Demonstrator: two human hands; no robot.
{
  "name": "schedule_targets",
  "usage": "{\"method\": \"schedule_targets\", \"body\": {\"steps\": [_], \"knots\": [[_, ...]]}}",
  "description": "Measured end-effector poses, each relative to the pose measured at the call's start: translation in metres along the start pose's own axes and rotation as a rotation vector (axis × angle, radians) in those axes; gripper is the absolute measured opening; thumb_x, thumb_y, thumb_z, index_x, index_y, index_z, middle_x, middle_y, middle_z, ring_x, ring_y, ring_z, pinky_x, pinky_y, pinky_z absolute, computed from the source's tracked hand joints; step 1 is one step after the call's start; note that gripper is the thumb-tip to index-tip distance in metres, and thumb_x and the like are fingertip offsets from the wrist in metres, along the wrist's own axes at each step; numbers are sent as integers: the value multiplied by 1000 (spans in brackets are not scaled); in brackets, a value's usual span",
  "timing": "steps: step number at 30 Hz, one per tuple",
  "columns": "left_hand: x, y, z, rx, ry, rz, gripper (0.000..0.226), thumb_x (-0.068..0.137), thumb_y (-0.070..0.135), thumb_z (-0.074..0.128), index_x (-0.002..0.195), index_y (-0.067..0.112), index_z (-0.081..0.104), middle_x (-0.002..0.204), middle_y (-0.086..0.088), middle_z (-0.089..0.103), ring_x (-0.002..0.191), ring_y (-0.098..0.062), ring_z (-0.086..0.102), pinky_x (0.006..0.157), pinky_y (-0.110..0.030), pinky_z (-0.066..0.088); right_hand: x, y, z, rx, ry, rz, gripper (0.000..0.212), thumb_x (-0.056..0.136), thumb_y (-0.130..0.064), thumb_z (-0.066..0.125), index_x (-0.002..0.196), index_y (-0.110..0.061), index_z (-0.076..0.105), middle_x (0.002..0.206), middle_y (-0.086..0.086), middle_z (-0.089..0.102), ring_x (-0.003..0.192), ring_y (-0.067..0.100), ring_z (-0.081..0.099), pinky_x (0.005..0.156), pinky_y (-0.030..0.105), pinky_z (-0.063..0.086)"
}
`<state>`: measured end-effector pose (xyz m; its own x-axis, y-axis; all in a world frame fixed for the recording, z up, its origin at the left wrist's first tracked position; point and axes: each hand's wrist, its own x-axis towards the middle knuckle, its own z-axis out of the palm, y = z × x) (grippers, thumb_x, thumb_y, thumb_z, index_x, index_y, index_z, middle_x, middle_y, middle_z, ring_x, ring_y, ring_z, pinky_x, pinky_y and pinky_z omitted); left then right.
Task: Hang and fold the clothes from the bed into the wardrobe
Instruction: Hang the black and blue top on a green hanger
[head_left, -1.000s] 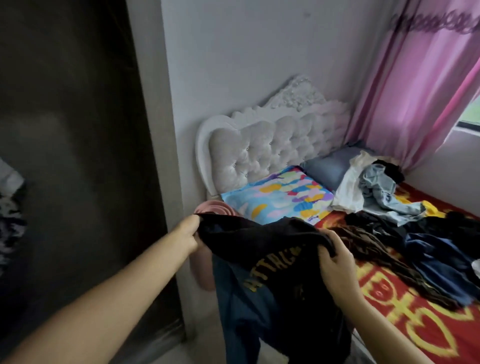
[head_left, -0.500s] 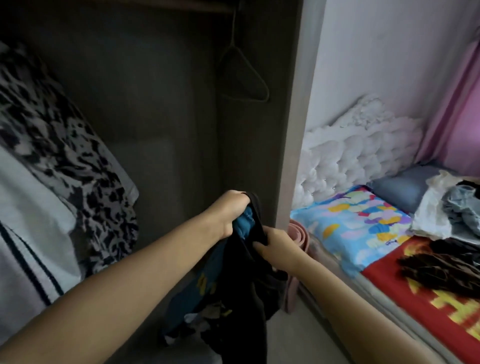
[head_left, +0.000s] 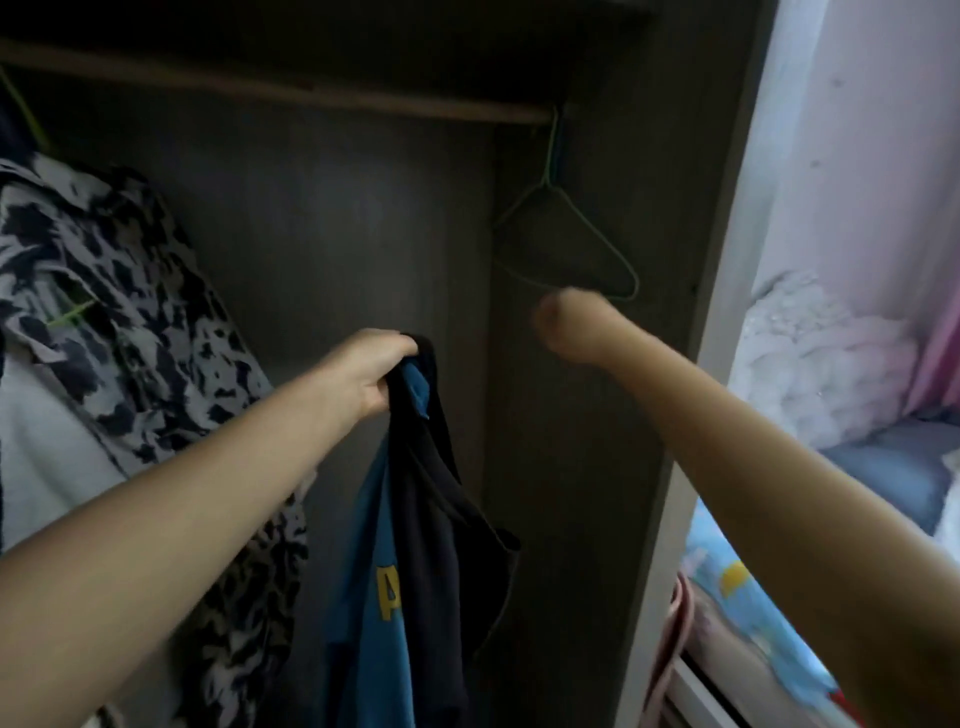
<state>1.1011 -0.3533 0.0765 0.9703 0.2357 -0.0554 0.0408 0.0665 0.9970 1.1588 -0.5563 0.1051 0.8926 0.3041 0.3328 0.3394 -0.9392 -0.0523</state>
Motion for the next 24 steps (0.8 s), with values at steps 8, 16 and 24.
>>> {"method": "schedule_targets", "body": {"steps": [8,16,24], "knots": [[58,16,1,12,-59,9,25,97,-3,39,78,5,52,75,-14,53,61,-22,53,37,-20,47,130,46,-38,65,290,361,47,101,-16,37,147,-12,28,141,20,40,126,35,45,99,46,42],[102,19,5,13,-52,76,30,93,-7,37,70,8,49,69,-13,50,59,-21,50,40,-19,46,175,47,-21,158,419,352,34,101,-4,31,125,1,54,125,20,57,115,34,56,87,40,45],[121,6,-4,199,-149,-41,25,89,-8,43,73,9,55,65,-11,56,48,-19,58,41,-24,51,123,30,52,730,712,68,27,97,-12,46,123,-3,44,95,16,62,87,33,61,70,31,41]]}}
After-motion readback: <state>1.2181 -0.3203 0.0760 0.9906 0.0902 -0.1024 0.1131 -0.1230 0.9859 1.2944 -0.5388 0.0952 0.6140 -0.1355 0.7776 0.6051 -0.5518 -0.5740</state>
